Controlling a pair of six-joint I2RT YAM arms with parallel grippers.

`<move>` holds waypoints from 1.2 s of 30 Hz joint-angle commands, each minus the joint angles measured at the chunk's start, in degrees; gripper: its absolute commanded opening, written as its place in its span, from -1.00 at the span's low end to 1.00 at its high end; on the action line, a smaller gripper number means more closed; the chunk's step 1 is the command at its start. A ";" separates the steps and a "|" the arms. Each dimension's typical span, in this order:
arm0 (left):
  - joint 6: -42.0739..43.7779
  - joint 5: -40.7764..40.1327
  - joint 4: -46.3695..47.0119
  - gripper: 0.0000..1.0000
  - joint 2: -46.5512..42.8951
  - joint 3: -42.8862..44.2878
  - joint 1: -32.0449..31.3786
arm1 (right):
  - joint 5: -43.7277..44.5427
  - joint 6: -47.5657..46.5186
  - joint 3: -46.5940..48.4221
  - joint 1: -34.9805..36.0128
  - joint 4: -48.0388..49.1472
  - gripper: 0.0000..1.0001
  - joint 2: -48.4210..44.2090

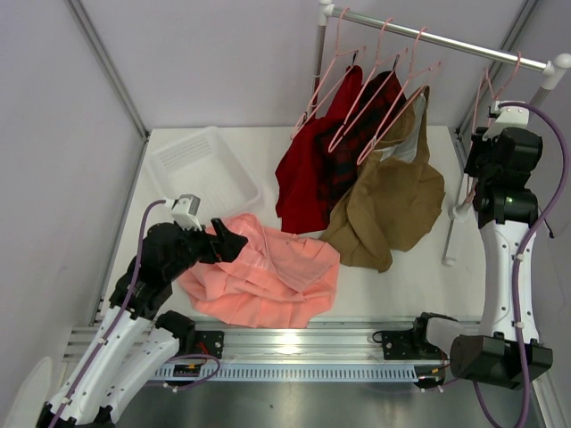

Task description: Place the skirt on the hanger

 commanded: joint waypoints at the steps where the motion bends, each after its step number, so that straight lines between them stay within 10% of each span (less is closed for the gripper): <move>1: 0.94 0.73 2.07 0.98 -0.13 -0.20 0.48 | 3.47 0.29 2.83 -0.20 0.54 -0.48 0.66; 7: 1.03 0.47 1.64 0.98 0.22 -0.03 0.48 | 2.34 0.91 0.81 -0.20 1.24 -0.45 1.18; 12: 0.85 0.21 1.98 0.99 0.40 -0.20 0.48 | 1.64 0.99 1.34 -0.20 1.33 -1.00 1.01; 36: 0.85 1.00 1.99 0.98 -0.48 0.58 0.48 | -9.10 10.40 19.28 1.02 -21.42 -1.00 -2.06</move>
